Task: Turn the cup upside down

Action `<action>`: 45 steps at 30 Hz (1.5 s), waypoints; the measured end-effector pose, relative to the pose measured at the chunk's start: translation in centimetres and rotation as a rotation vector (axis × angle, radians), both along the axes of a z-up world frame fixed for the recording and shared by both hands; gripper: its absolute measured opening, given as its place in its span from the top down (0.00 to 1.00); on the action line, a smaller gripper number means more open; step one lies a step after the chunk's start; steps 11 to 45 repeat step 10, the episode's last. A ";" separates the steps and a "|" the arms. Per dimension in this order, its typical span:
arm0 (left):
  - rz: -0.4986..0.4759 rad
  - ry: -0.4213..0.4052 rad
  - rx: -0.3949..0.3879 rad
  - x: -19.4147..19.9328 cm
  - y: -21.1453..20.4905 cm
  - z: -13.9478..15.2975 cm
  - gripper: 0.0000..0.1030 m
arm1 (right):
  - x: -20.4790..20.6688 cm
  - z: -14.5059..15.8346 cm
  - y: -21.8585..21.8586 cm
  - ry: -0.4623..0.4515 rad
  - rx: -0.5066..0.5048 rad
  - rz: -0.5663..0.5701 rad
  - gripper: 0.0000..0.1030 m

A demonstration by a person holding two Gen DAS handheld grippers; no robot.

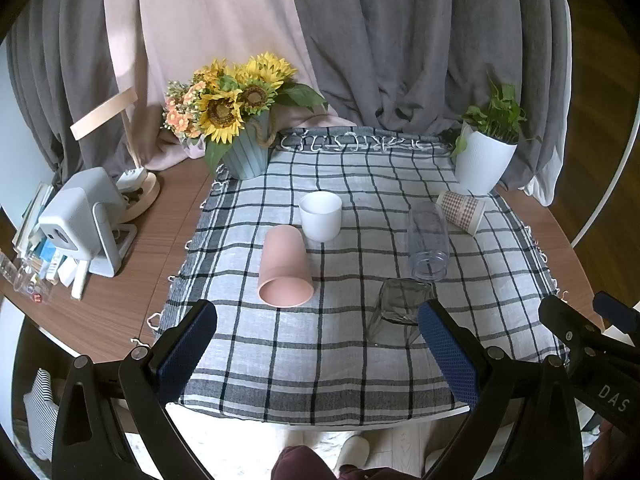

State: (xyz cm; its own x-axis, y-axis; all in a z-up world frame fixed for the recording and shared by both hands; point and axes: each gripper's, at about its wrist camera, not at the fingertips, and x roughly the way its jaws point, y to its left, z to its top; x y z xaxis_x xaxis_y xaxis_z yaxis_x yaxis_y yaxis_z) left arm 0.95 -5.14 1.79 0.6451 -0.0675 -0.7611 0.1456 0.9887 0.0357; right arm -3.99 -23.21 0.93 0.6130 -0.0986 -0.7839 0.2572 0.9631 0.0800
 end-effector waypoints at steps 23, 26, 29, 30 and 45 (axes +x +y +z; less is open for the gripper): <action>0.001 -0.003 -0.001 0.0 0.0 0.0 0.00 | 0.1 0.3 0.3 -0.005 0.000 0.003 0.13; 0.001 -0.003 -0.001 0.0 0.0 0.0 0.00 | 0.1 0.3 0.3 -0.005 0.000 0.003 0.13; 0.001 -0.003 -0.001 0.0 0.0 0.0 0.00 | 0.1 0.3 0.3 -0.005 0.000 0.003 0.13; 0.001 -0.003 -0.001 0.0 0.0 0.0 0.00 | 0.1 0.3 0.3 -0.005 0.000 0.003 0.13; 0.001 -0.003 -0.001 0.0 0.0 0.0 0.00 | 0.1 0.3 0.3 -0.005 0.000 0.003 0.13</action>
